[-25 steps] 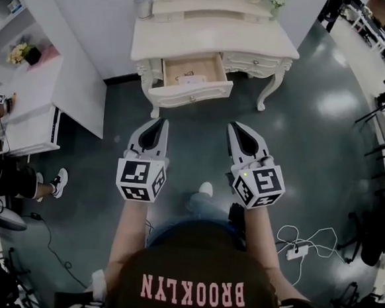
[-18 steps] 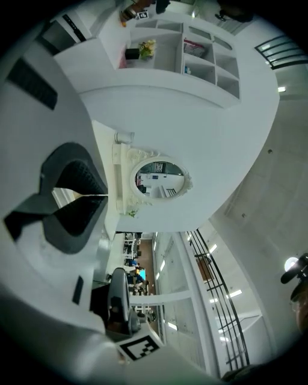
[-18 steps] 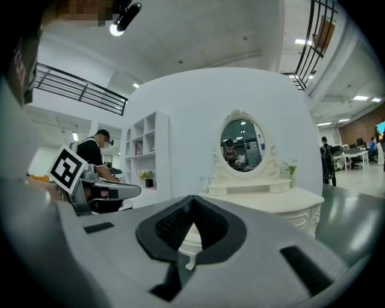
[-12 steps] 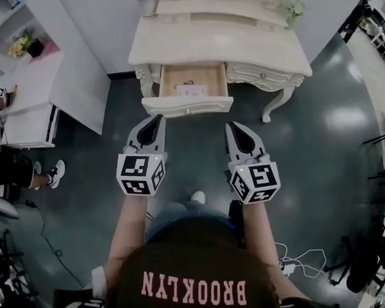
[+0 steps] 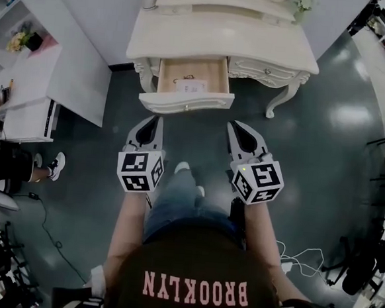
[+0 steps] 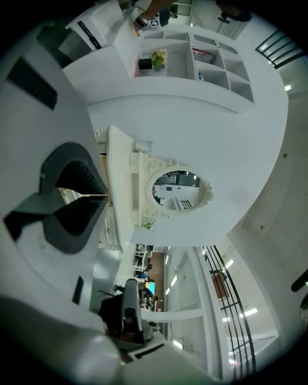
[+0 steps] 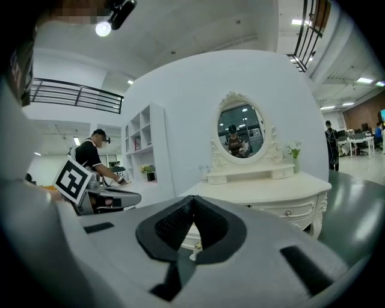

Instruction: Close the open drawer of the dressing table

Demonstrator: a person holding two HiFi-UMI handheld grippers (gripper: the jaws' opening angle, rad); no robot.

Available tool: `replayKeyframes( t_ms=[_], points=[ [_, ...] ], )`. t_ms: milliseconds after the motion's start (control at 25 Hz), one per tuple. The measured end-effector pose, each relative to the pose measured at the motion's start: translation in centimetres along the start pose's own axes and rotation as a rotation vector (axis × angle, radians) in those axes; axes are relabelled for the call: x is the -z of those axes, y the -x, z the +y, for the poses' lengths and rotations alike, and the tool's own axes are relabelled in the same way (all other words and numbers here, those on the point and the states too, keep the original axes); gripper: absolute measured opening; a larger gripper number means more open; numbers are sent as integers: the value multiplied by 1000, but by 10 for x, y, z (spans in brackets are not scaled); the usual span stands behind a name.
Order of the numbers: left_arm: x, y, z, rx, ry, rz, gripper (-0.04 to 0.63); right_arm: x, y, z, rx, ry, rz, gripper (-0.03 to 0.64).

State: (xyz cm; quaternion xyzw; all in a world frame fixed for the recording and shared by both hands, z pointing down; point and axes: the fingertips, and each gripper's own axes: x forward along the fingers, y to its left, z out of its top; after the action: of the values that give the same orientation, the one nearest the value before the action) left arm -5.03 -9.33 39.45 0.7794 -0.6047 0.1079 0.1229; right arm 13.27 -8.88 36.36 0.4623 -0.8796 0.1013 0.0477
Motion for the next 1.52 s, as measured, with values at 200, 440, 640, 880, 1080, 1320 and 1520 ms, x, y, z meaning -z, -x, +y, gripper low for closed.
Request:
replayKeyframes(
  t_ms=[200, 440, 640, 880, 1080, 1320, 1520],
  points=[
    [17, -16, 9, -2, 2, 47, 8, 0, -4, -9, -23, -33, 20, -3],
    [43, -44, 23, -6, 6, 115, 8, 23, -35, -25, -85, 5, 120, -3],
    [68, -73, 38, -17, 64, 160, 8, 64, -67, -49, -78, 23, 191, -3],
    [110, -108, 57, -40, 103, 274, 9, 116, -101, -89, 52, -8, 268, -3],
    [141, -128, 69, -57, 116, 361, 9, 162, -117, -98, 48, -21, 382, -3],
    [169, -149, 79, -72, 174, 436, 64, 195, -129, -109, 82, -105, 454, -3],
    [186, -166, 82, -72, 195, 490, 158, 214, -144, -117, 102, -131, 511, -3]
  ],
)
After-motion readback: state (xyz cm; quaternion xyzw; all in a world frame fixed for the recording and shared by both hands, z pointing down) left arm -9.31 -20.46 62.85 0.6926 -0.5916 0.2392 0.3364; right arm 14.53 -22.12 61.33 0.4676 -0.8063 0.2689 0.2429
